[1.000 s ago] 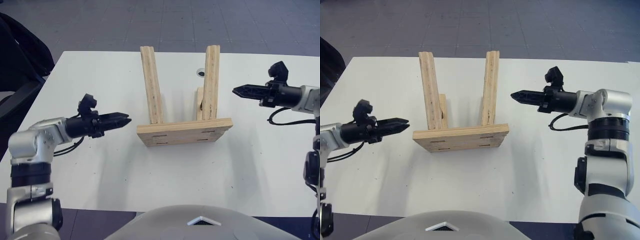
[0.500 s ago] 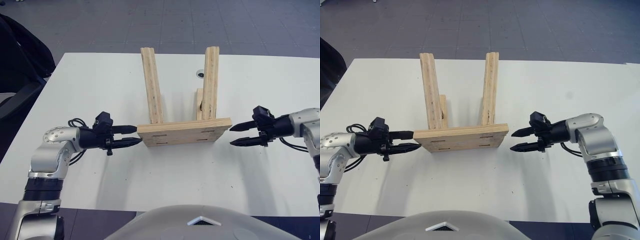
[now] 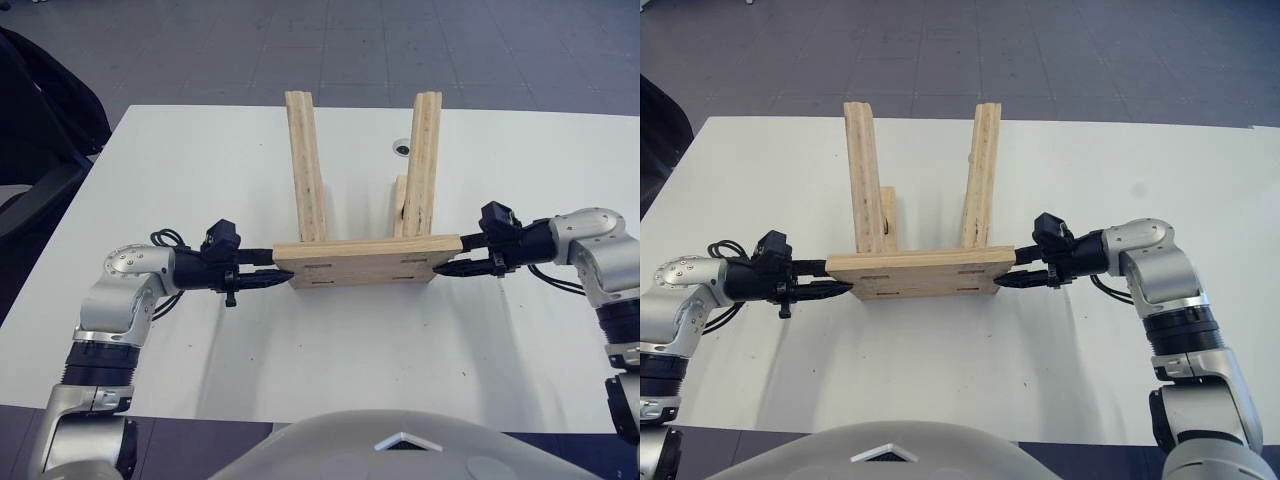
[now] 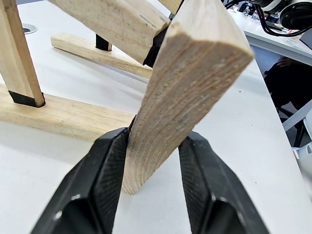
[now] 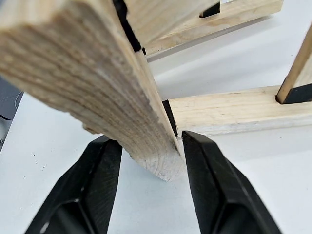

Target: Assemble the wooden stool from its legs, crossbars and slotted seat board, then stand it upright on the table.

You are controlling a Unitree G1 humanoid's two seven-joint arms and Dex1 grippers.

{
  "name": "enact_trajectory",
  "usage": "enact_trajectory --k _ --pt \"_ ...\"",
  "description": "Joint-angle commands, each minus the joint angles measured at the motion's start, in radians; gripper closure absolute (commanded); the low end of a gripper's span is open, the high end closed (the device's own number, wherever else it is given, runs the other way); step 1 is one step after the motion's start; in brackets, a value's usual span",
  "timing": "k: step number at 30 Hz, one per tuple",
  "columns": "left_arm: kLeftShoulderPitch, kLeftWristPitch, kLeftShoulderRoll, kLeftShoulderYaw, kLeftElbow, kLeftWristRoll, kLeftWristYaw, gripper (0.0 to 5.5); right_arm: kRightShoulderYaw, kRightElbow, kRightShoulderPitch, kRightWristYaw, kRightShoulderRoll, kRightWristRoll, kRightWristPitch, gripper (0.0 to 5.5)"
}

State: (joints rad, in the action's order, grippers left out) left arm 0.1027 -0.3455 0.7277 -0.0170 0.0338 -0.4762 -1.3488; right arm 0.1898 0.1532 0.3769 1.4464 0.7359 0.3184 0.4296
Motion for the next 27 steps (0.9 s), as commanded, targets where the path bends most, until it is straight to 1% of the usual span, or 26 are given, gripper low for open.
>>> enact_trajectory --k 1,3,4,6,9,11,13,16,18,20,22,23,25,27 --pt "0.032 -0.009 0.000 -0.011 0.018 0.004 -0.006 3.92 -0.012 -0.019 0.024 -0.007 -0.009 0.018 0.004 3.94" --pt "0.051 -0.072 0.005 0.023 -0.019 -0.057 0.000 3.93 -0.040 -0.097 0.018 -0.017 0.002 0.067 0.068 3.94" --pt "0.057 -0.118 0.015 0.055 -0.056 -0.106 0.005 3.93 -0.066 -0.173 0.008 -0.015 0.019 0.121 0.138 3.94" --pt "0.050 -0.200 0.032 0.127 -0.140 -0.196 0.030 3.93 -0.124 -0.324 -0.017 -0.009 0.060 0.242 0.278 3.96" --pt "-0.037 -0.333 0.066 0.274 -0.325 -0.372 0.076 3.94 -0.243 -0.500 -0.063 0.005 0.145 0.462 0.480 4.15" --pt "-0.076 -0.434 0.098 0.381 -0.413 -0.524 0.107 3.94 -0.299 -0.529 -0.068 0.024 0.197 0.580 0.598 4.19" --pt "-0.058 -0.536 0.135 0.477 -0.438 -0.708 0.160 3.96 -0.323 -0.503 -0.035 0.014 0.226 0.642 0.684 4.21" --pt "0.029 -0.631 0.195 0.557 -0.393 -0.947 0.264 4.05 -0.361 -0.409 0.098 -0.070 0.203 0.748 0.814 4.21" --pt "0.056 -0.682 0.235 0.573 -0.357 -1.104 0.338 4.09 -0.394 -0.309 0.206 -0.138 0.175 0.856 0.944 4.21" --pt "0.048 -0.725 0.257 0.561 -0.338 -1.208 0.404 4.11 -0.425 -0.189 0.301 -0.225 0.132 0.937 1.067 4.21" --pt "-0.003 -0.768 0.250 0.502 -0.313 -1.282 0.493 4.11 -0.459 -0.025 0.396 -0.350 0.066 0.950 1.156 4.21" --pt "-0.026 -0.781 0.241 0.464 -0.292 -1.327 0.553 4.12 -0.468 0.025 0.413 -0.408 0.042 0.949 1.176 4.21" --pt "-0.053 -0.776 0.232 0.407 -0.259 -1.417 0.674 4.13 -0.461 0.049 0.390 -0.516 0.019 0.975 1.184 4.21" --pt "-0.031 -0.769 0.224 0.361 -0.211 -1.472 0.777 4.16 -0.437 0.051 0.370 -0.631 0.006 1.051 1.185 4.21"
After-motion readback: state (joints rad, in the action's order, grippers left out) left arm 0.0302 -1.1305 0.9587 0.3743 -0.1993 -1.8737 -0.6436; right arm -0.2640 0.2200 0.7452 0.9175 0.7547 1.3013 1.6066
